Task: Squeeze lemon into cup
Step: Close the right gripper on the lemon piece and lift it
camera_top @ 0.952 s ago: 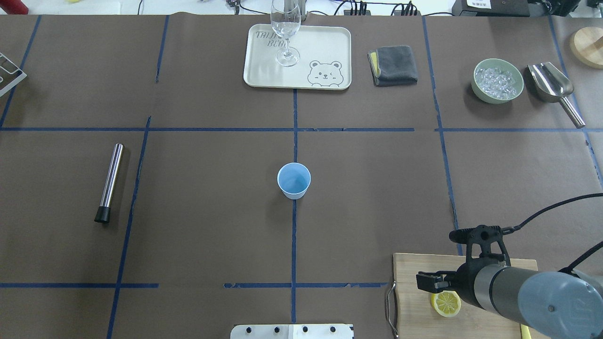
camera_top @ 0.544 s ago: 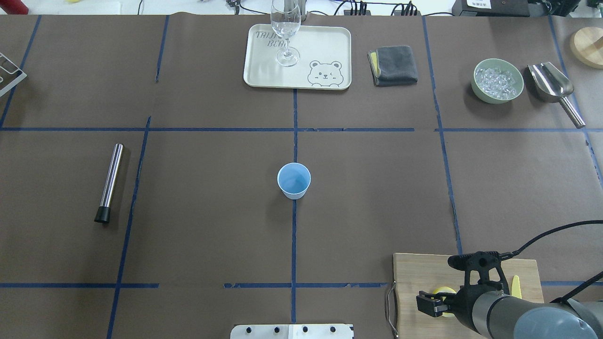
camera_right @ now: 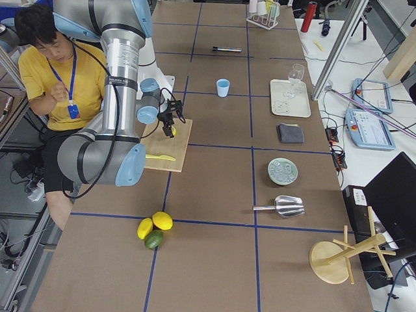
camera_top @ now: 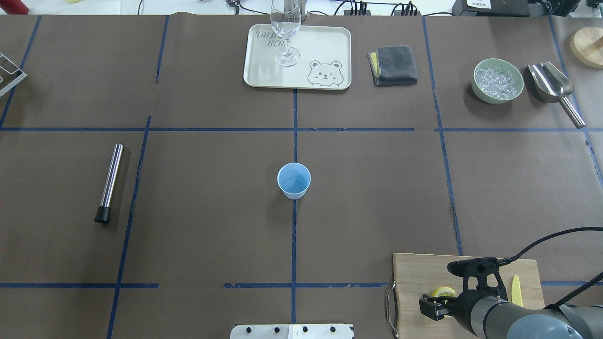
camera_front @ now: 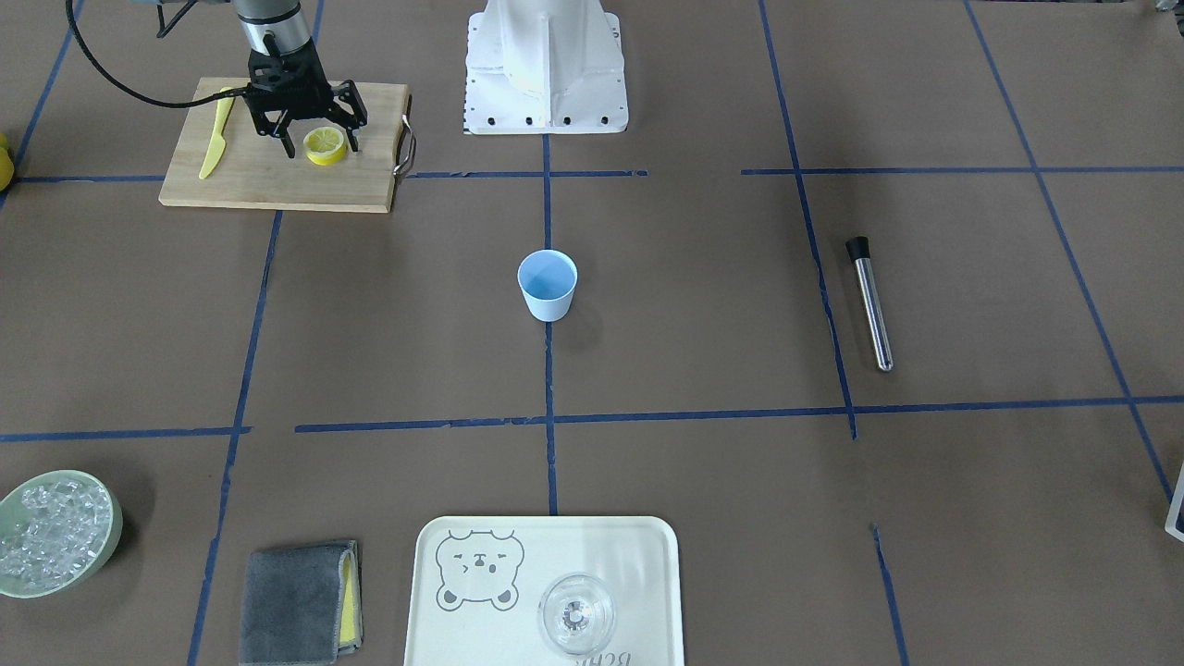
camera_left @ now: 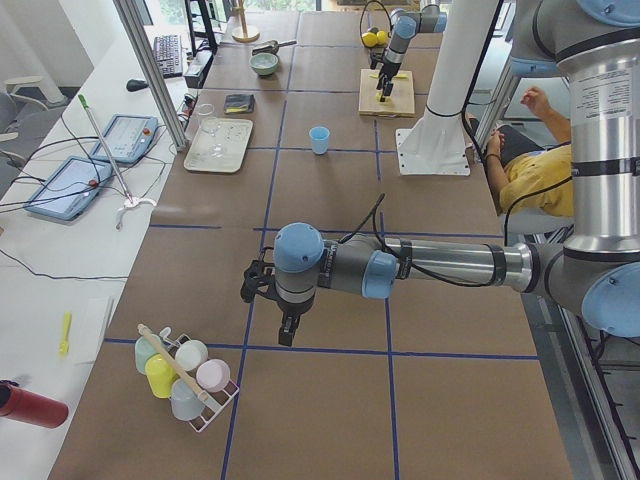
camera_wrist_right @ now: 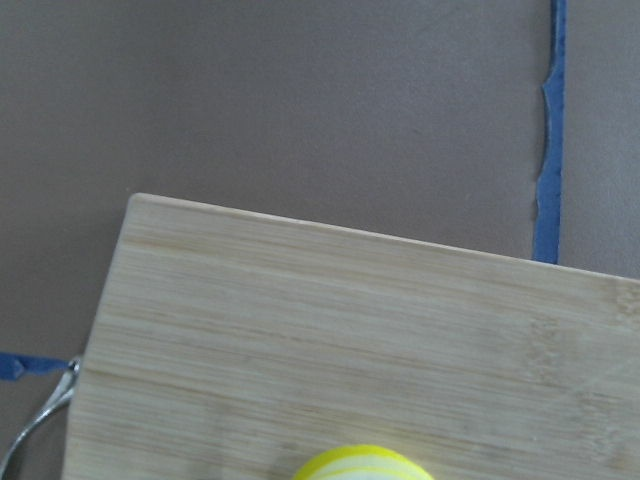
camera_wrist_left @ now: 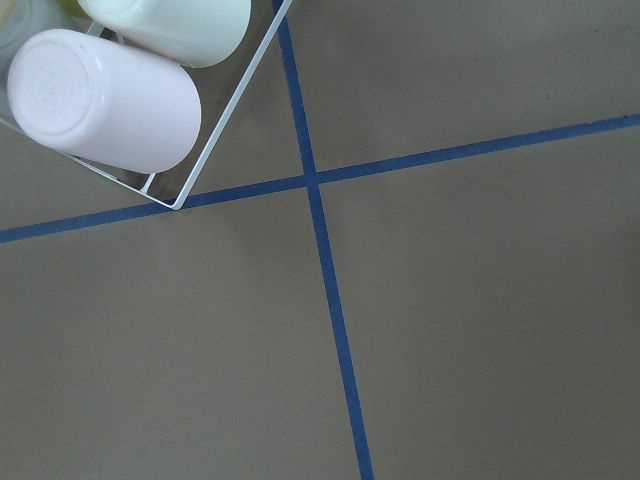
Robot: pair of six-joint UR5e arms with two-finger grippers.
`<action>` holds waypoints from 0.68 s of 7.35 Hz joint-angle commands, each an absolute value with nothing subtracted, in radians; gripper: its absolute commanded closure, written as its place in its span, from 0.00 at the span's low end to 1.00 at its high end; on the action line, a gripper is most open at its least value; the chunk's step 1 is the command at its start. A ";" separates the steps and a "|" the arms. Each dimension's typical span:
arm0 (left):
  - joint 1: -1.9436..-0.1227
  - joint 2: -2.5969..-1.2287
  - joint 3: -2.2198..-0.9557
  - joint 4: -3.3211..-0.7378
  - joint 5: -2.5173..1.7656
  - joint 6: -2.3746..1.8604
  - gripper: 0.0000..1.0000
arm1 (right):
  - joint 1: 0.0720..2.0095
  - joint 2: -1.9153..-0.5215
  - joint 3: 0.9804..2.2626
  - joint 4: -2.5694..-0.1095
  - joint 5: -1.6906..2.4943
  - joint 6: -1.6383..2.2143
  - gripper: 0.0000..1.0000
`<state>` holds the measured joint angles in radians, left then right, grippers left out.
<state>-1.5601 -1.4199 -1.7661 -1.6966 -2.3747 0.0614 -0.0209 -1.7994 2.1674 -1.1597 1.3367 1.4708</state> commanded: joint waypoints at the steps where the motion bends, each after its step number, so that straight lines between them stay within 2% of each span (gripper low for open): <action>1: -1.560 -1.420 -1.767 -1.697 -2.375 0.061 0.00 | -0.026 -1.799 2.163 -1.160 1.335 1.470 0.04; 5: -1.560 -1.419 -1.778 -1.695 -2.375 0.060 0.00 | -0.028 -1.798 2.169 -1.158 1.333 1.468 0.10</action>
<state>-1.5601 -1.4202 -1.7722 -1.6963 -2.3746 0.0610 -0.0266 -1.7991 2.1673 -1.1584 1.3335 1.4682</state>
